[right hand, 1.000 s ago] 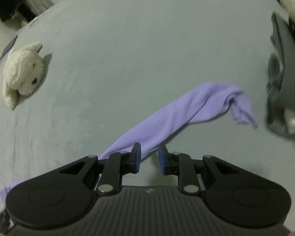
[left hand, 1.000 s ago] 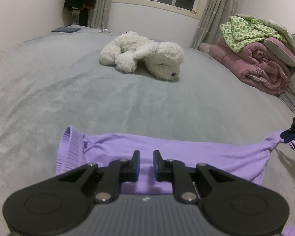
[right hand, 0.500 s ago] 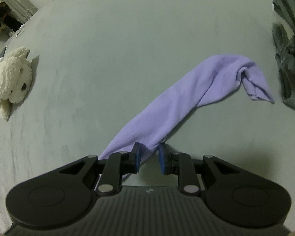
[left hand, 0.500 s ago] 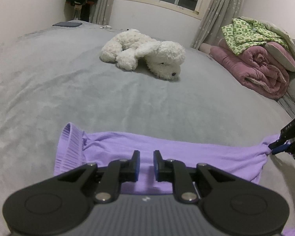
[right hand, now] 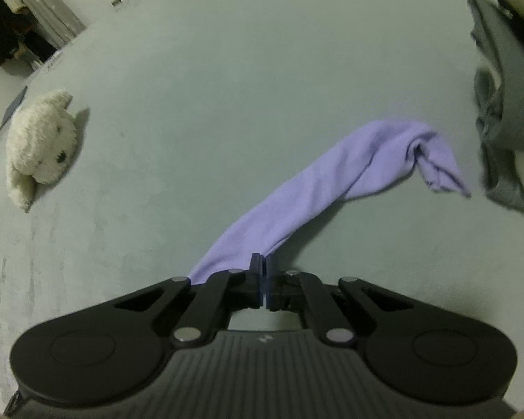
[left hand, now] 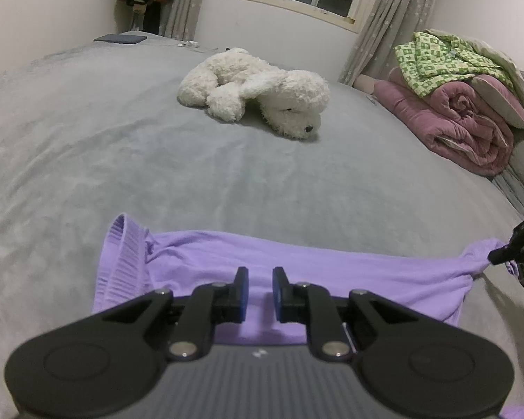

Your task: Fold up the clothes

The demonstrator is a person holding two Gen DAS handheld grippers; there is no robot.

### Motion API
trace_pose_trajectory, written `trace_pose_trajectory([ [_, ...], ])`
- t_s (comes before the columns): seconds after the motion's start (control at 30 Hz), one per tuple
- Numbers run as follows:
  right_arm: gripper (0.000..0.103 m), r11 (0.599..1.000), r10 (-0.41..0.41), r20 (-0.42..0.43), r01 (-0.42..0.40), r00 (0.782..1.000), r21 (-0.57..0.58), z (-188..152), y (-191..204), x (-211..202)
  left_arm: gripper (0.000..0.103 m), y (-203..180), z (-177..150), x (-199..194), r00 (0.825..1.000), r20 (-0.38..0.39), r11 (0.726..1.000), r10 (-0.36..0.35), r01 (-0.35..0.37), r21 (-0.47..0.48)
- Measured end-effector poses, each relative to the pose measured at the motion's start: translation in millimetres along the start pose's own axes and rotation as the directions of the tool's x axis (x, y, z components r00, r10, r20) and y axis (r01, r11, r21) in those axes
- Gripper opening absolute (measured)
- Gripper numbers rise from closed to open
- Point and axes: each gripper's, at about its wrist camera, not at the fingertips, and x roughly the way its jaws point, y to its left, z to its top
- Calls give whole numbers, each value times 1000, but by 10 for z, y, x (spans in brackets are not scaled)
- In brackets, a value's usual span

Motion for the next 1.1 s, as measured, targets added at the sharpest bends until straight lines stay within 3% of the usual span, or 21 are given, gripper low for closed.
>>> trace_pose_trajectory([
  [0.23,2,999,8,79,-5,997,-43,153,167,-70,14,-13,-13,-3,1000,-1,1000,3,-3,5],
  [0.63,2,991,17,133,2,991,-136,467,577,515,14,-35,-32,3,1000,2,1000,10,-10,19],
  [0.93,2,971,41,109,-14,993,-238,462,679,913,14,-238,-106,-47,998,26,994,-64,62,86],
  [1.1,13,963,87,87,-61,992,-262,524,633,809,14,-443,-174,-95,992,19,980,-124,120,161],
])
